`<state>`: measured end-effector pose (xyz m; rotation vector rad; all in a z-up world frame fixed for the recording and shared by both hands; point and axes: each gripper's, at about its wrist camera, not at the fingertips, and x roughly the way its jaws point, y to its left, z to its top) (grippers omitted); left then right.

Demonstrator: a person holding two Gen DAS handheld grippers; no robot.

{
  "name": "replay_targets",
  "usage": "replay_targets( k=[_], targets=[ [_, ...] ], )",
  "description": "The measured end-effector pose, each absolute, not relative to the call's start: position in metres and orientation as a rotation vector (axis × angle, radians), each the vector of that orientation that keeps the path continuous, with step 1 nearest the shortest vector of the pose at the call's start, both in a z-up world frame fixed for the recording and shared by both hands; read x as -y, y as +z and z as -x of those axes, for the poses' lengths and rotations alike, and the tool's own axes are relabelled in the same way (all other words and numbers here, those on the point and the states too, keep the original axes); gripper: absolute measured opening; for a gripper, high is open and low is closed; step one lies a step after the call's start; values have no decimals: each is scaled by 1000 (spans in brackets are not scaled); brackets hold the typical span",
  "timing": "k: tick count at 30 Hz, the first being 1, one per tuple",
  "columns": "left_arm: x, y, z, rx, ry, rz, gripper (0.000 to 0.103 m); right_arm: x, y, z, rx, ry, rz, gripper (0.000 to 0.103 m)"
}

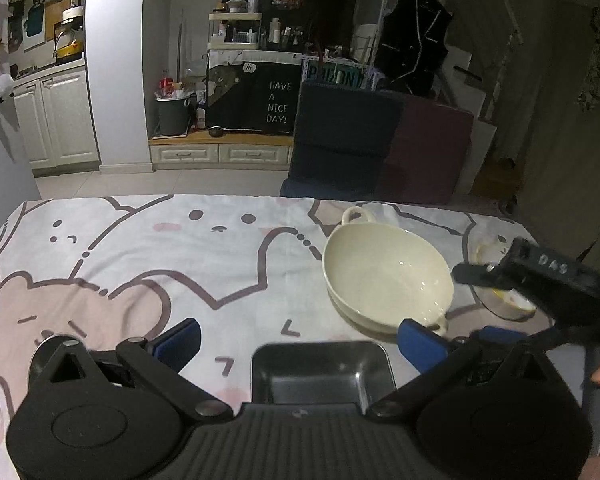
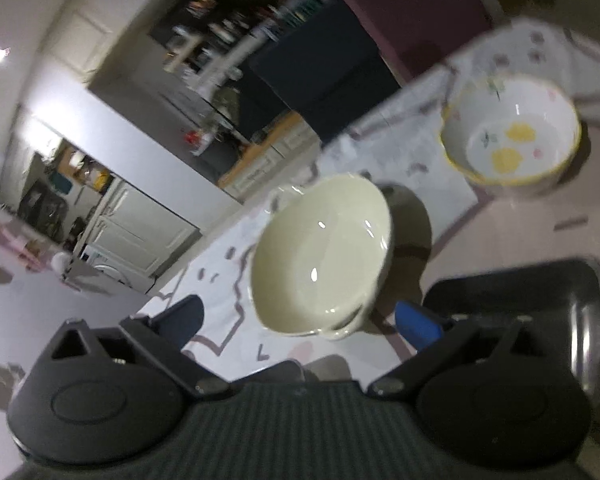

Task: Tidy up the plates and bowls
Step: 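Move both tools to the cream two-handled bowl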

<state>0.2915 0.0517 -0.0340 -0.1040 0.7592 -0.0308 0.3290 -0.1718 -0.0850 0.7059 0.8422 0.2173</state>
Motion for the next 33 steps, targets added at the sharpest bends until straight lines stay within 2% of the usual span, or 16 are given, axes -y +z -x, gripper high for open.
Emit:
replay_targets(
  k=[2, 4, 8, 11, 13, 14, 16, 33],
  targets=[
    [-53, -38, -300, -764, -26, 108, 103, 171, -99, -339, -871, 213, -765, 92],
    [-55, -43, -306, -774, -23, 118, 103, 167, -112, -349, -915, 212, -787, 70],
    [-57, -54, -317, -791, -18, 131, 103, 159, -126, -358, -972, 174, -751, 60],
    [-56, -60, -324, -795, -17, 134, 103, 161, -133, -361, -989, 165, -754, 48],
    [-55, -62, -328, -790, -19, 136, 103, 163, -139, -363, -1003, 157, -751, 32],
    [-53, -63, -329, -786, -23, 135, 103, 163, -142, -364, -1011, 146, -742, 27],
    [-50, -63, -332, -781, -31, 132, 103, 165, -144, -365, -1007, 137, -739, 22],
    [-23, -67, -379, -770, -57, 19, 103, 212, -142, -414, -899, 14, -708, 9]
  ],
)
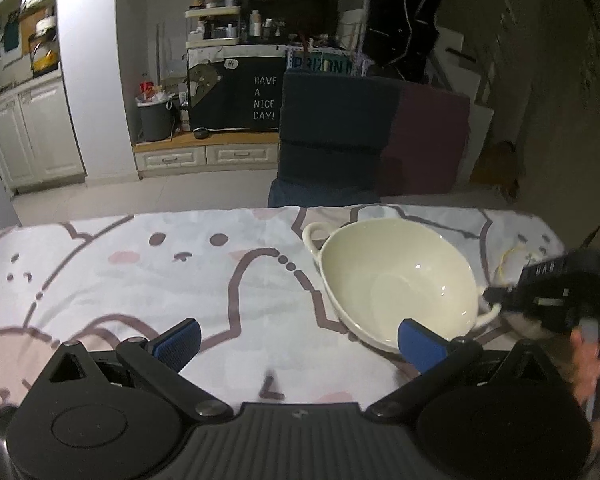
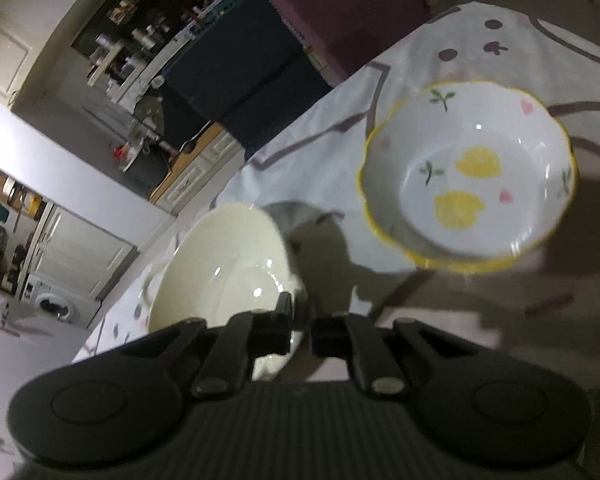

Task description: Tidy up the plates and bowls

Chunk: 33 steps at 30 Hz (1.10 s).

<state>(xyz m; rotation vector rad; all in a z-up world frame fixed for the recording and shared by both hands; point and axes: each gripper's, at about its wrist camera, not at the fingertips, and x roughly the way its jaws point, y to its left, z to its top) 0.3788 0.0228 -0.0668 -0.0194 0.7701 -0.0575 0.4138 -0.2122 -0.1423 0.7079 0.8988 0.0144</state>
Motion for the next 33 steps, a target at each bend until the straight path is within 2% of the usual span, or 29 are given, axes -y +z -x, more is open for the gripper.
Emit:
replay_targets(
  k=[5, 11, 13, 15, 16, 21, 24, 33],
  targets=[
    [-18, -72, -396, -713, -117, -32, 103, 219, -145, -437, -869, 20, -704, 10],
    [-26, -77, -443, -738, -230, 33, 101, 229, -147, -446, -894, 76, -717, 13],
    [-30, -79, -463, -757, -248, 83, 94, 231, -140, -441, -884, 88, -721, 15],
    [-37, -85, -484, -790, -249, 157, 80, 233, -134, -439, -874, 93, -701, 15],
    [-40, -88, -492, -803, -239, 185, 77, 230, -131, -442, -865, 92, -692, 15],
    [-53, -109, -525, -867, -166, 267, 50, 230, -130, -442, -880, 109, -713, 15],
    [-57, -117, -534, -888, -142, 271, 43, 232, -129, -443, -896, 99, -709, 15],
    [-33, -132, -550, -932, -131, 93, 32, 230, -127, -448, -921, 107, -669, 16]
  ],
)
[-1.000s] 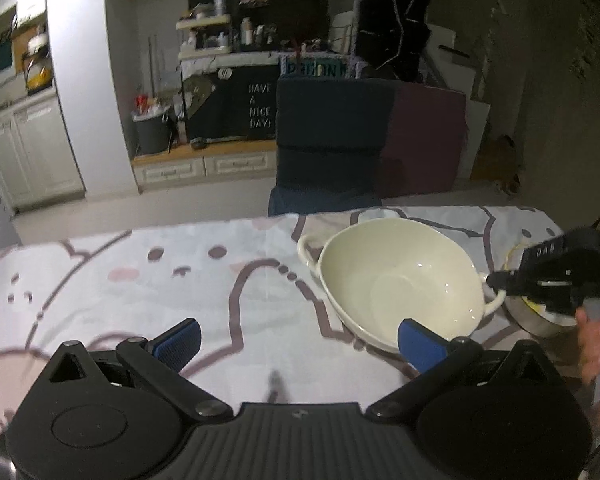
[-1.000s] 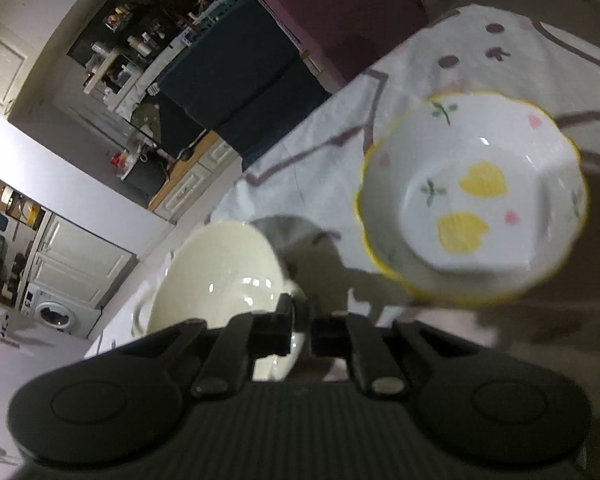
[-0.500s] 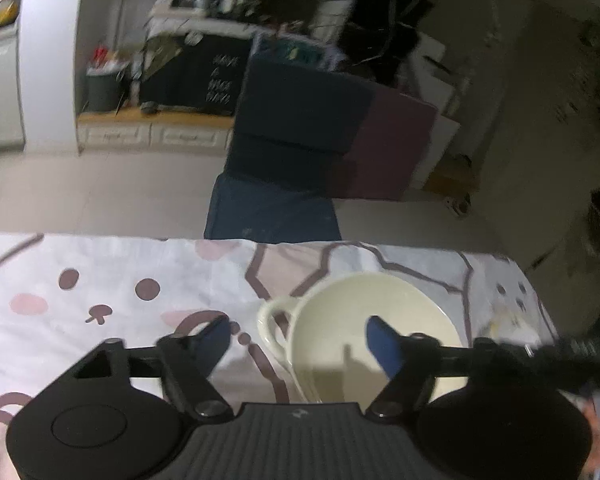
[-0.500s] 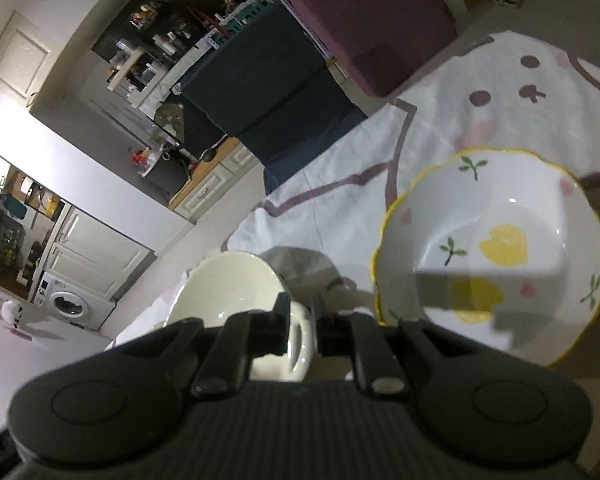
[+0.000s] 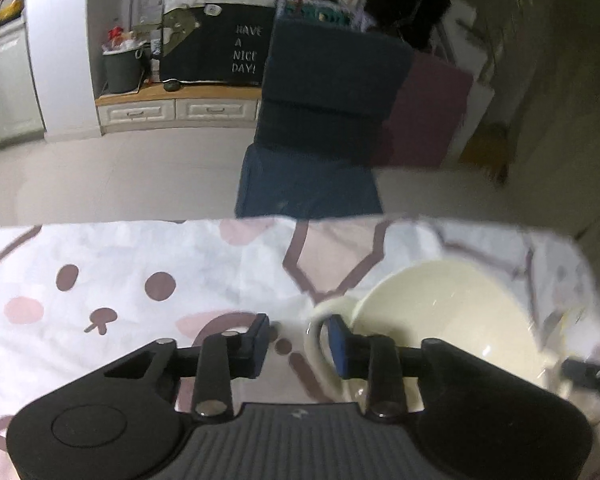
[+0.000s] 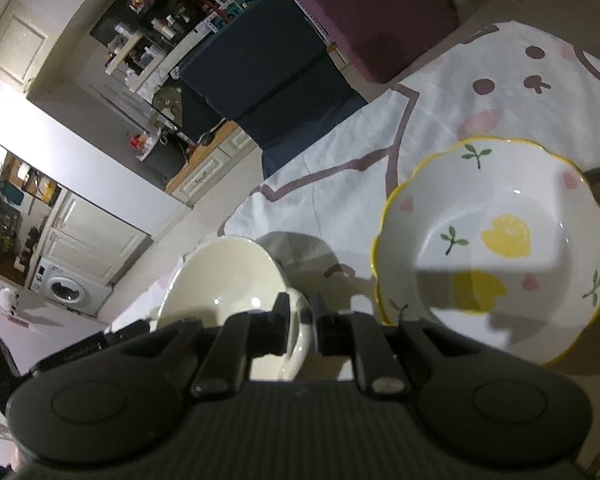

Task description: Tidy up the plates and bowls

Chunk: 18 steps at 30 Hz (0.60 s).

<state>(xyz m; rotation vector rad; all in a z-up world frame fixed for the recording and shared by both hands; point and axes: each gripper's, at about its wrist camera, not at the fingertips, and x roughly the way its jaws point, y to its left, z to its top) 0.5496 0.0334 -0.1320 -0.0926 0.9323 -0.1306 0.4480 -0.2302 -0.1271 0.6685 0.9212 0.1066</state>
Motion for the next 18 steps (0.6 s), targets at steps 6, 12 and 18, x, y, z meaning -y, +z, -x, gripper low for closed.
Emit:
replay_targets(
  k=[6, 12, 18],
  targets=[
    [-22, -130, -529, -885, -104, -65, 32, 226, -131, -450, -935, 113, -645, 10],
    [-39, -129, -510, -918, -112, 6, 32, 225, -131, -452, -908, 153, -635, 10],
    [-72, -123, -507, -908, -169, 283, 32, 222, -127, -459, -899, 182, -597, 13]
  ],
)
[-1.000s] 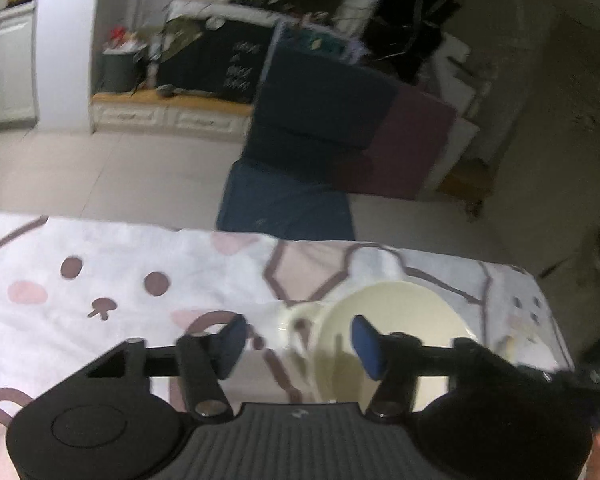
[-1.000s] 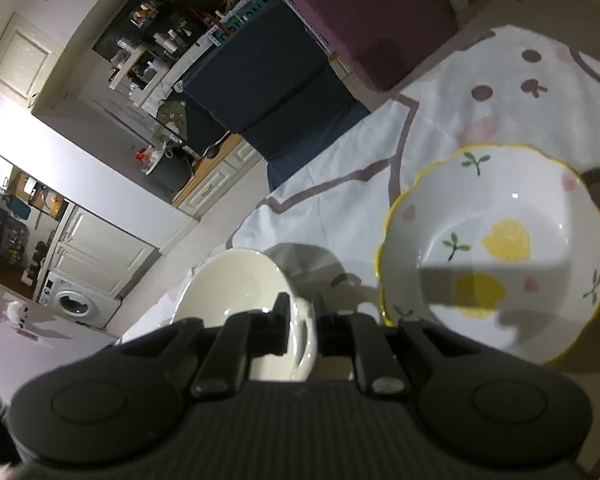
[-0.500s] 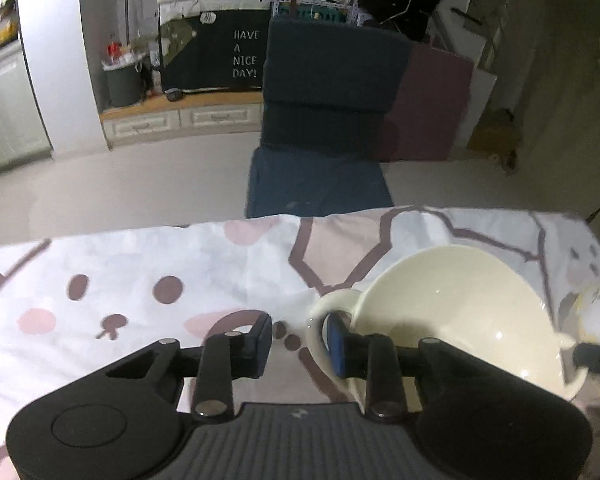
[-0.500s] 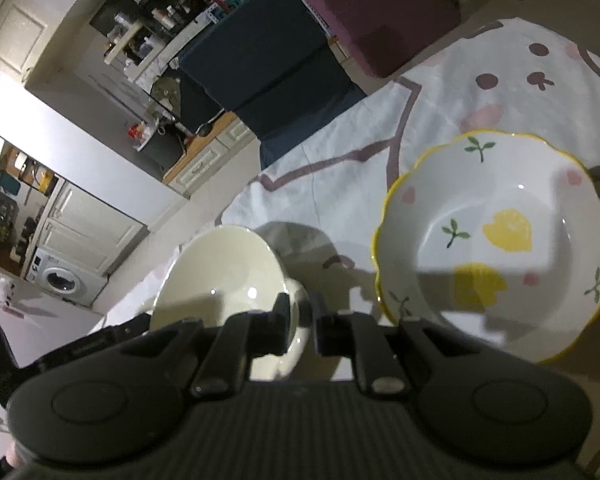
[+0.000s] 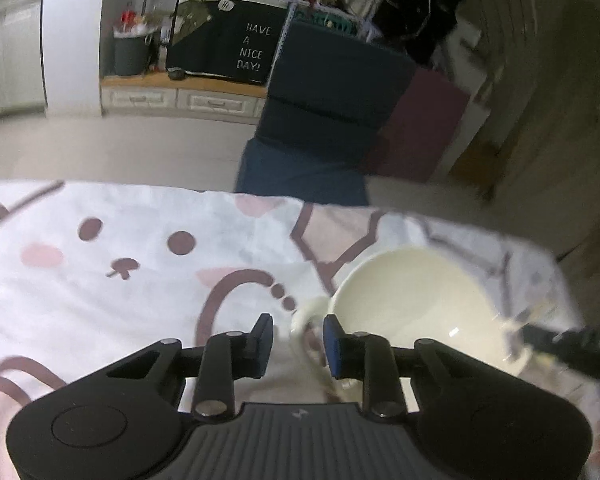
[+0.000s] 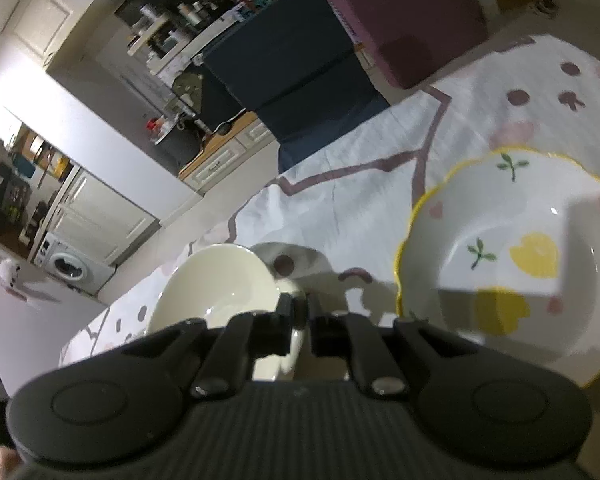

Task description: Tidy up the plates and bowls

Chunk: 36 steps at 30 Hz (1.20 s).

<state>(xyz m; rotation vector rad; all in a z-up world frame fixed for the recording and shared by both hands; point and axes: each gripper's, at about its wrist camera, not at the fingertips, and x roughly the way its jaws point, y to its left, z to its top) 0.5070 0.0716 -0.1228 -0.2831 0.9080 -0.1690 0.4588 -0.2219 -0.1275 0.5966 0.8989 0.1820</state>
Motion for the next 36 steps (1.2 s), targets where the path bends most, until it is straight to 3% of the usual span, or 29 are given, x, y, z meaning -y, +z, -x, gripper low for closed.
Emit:
replay_targets(
  k=[4, 7, 11, 15, 32, 36],
  targets=[
    [-75, -125, -513, -912, -189, 329, 48, 222, -123, -462, -876, 208, -577, 24],
    [-71, -133, -517, -945, -212, 329, 49, 215, -124, -466, -889, 217, -528, 28],
    [-66, -149, -519, -976, -218, 351, 47, 205, -129, -469, -906, 214, -494, 28],
    [-67, -160, -522, -979, -209, 381, 32, 204, -134, -470, -920, 214, -489, 23],
    [-64, -159, -536, -983, -278, 321, 28, 211, -147, -473, -927, 281, -531, 19],
    [-75, -167, -535, -986, -299, 418, 24, 216, -150, -474, -924, 304, -556, 19]
  ],
)
